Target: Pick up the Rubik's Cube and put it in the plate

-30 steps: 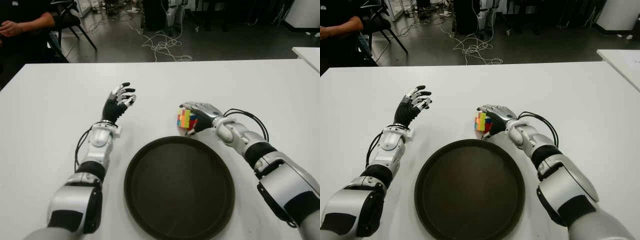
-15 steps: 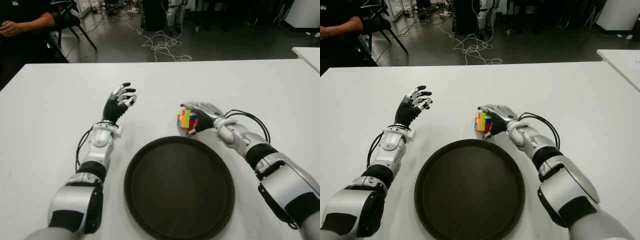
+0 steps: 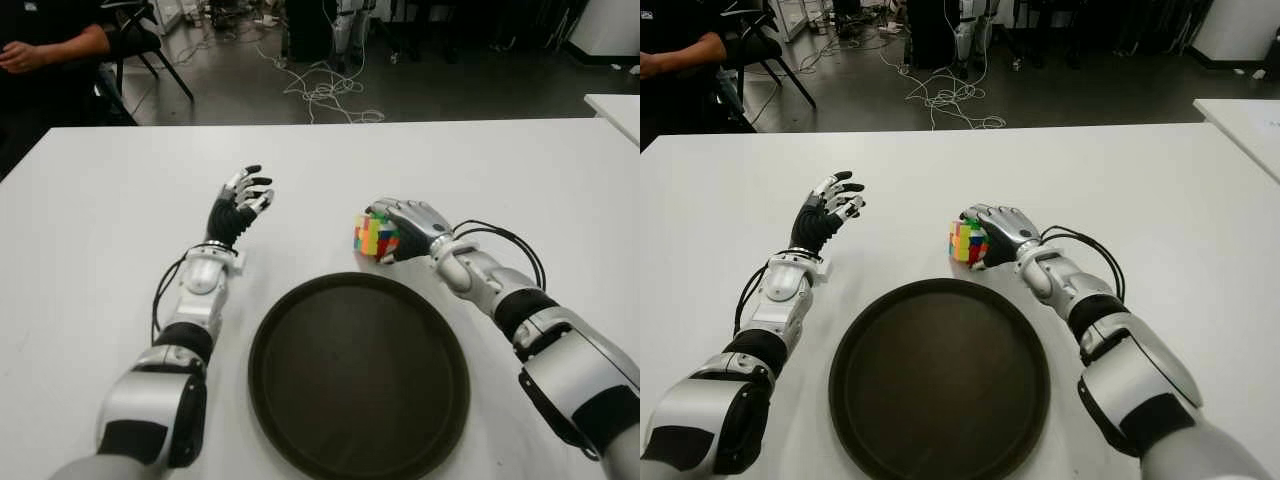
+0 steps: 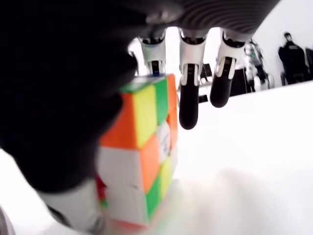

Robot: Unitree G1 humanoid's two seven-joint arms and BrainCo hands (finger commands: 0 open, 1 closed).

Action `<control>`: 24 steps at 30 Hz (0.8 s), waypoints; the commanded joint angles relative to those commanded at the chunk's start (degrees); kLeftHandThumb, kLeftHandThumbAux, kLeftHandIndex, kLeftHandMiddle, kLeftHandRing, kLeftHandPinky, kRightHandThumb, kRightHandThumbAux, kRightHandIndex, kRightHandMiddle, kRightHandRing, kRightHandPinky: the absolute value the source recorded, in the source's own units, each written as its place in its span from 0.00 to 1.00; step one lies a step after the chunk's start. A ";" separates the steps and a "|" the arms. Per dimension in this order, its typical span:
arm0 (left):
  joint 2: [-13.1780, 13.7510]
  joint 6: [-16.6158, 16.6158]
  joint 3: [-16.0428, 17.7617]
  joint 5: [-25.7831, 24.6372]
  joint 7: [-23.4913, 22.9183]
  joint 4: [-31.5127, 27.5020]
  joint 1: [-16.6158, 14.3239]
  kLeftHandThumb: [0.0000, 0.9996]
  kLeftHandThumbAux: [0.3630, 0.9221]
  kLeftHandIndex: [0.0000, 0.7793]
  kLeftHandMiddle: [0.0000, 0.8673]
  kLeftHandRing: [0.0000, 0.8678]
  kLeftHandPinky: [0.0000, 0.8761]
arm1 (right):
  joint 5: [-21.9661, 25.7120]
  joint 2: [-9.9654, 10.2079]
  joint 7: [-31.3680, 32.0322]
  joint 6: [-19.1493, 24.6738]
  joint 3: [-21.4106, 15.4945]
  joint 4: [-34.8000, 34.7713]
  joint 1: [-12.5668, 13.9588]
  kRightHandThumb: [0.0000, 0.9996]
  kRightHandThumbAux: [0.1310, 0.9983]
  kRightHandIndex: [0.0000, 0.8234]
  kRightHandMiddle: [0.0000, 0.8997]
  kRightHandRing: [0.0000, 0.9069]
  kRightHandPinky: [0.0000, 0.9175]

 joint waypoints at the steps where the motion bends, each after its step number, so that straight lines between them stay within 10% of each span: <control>1: 0.00 0.06 -0.01 0.05 0.03 0.04 -0.05 0.33 0.48 0.24 0.33 0.38 0.38 | -0.04 -0.01 -0.33 0.02 -0.05 0.03 -0.03 0.65 0.71 0.51 0.69 0.70 0.70; 24: 0.09 1.05 -0.20 0.38 0.07 -0.11 -0.24 0.31 0.45 0.24 0.34 0.38 0.37 | 2.76 0.50 -5.15 1.19 -5.02 0.34 0.46 0.68 0.70 0.52 0.78 0.80 0.79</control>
